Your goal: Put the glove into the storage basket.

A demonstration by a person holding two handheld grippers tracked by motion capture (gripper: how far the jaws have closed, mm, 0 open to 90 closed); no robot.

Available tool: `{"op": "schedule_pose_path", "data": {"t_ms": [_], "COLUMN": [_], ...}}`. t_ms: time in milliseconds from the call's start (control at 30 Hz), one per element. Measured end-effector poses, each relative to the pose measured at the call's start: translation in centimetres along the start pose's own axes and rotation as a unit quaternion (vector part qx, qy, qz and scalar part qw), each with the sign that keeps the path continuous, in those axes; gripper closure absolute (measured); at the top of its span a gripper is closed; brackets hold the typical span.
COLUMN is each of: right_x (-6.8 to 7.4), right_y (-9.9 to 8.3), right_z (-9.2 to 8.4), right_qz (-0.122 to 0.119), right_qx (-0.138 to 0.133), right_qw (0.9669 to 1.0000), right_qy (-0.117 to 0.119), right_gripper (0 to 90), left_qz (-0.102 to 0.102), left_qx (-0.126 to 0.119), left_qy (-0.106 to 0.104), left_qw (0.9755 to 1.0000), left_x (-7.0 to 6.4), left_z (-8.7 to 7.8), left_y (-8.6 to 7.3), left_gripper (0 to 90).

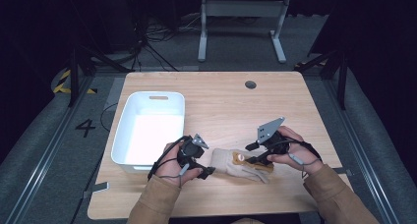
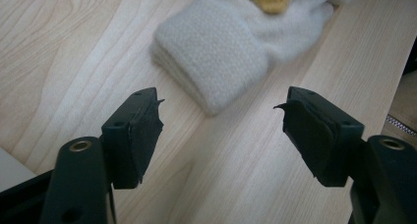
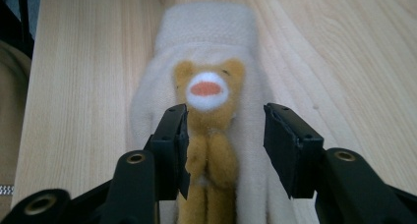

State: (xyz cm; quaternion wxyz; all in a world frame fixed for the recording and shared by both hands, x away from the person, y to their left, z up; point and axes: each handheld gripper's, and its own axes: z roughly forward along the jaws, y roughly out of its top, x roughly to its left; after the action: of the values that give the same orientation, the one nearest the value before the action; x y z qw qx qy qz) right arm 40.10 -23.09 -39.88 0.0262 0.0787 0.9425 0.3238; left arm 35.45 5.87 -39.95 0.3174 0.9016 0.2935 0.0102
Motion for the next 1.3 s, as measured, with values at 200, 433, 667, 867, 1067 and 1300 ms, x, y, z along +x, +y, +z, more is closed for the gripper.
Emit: {"op": "schedule_pose_path", "data": {"t_ms": [200, 433, 667, 867, 1067, 1300], "right_x": [-0.1, 0.0, -0.2, -0.5, -0.9, -1.7], "right_y": [-0.7, -1.5, -3.0, -4.1, -5.2, -6.3], "right_z": [-1.4, -3.0, -4.8, -5.9, -6.7, -6.9], "right_qz": [0.024, 0.063, 0.113, 0.140, 0.167, 0.209], "right_qx": [-0.027, -0.056, -0.074, -0.082, -0.085, -0.071], "right_qw": [0.9993, 0.9955, 0.9876, 0.9815, 0.9749, 0.9634], "right_qy": [-0.014, -0.043, -0.081, -0.101, -0.120, -0.152], "right_gripper": [53.6, 53.1, 53.3, 53.1, 53.2, 58.7], "left_qz": [0.001, 0.003, 0.012, 0.020, 0.027, 0.032], "left_qx": [-0.001, -0.009, -0.019, -0.023, -0.030, -0.032], "left_qy": [-0.005, -0.009, -0.019, -0.021, -0.023, -0.015], "left_qw": [1.0000, 0.9999, 0.9996, 0.9993, 0.9989, 0.9989], "left_x": [0.1, 0.1, 0.0, -0.1, -0.2, -0.3], "left_z": [0.2, 0.2, 0.1, 0.2, 0.3, 0.3], "left_y": [0.4, 1.2, 2.1, 2.5, 2.8, 2.8], "left_gripper": [30.1, 31.1, 32.3, 32.0, 31.3, 31.1]}}
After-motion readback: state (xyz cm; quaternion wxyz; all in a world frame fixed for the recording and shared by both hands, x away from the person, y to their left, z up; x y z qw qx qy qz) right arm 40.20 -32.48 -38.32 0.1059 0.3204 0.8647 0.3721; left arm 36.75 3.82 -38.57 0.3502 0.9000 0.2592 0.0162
